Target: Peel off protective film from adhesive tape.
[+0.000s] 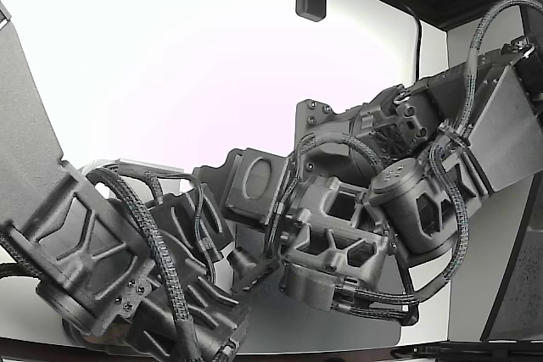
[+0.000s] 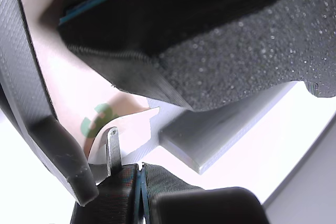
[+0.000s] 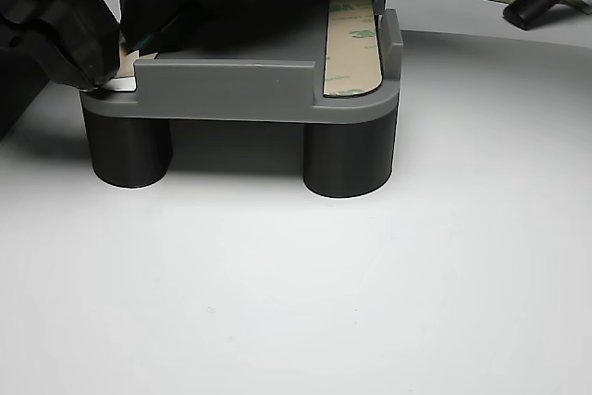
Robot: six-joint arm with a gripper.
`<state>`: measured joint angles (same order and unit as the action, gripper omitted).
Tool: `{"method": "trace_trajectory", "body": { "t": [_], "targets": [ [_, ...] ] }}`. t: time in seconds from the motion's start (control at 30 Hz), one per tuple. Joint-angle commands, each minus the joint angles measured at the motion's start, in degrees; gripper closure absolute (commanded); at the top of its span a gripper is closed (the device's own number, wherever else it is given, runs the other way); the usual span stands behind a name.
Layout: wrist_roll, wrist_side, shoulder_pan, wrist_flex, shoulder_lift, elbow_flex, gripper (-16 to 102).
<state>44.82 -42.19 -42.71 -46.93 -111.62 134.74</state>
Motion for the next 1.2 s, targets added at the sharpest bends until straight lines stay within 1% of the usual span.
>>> {"method": "trace_trajectory", "body": {
  "t": [0.0,0.57,0.97,1.17],
  "targets": [
    [0.09,-0.26,0.62,0.53,-0.88,-0.97,97],
    [0.0,0.0,1.41,0.79,0.7,-1.41,97],
    [-1.05,1.05,1.23,-2.81,0.44,-2.72,97],
    [-1.32,1.32,1.14,-3.52,0.44,-2.99,97]
  ]
}}
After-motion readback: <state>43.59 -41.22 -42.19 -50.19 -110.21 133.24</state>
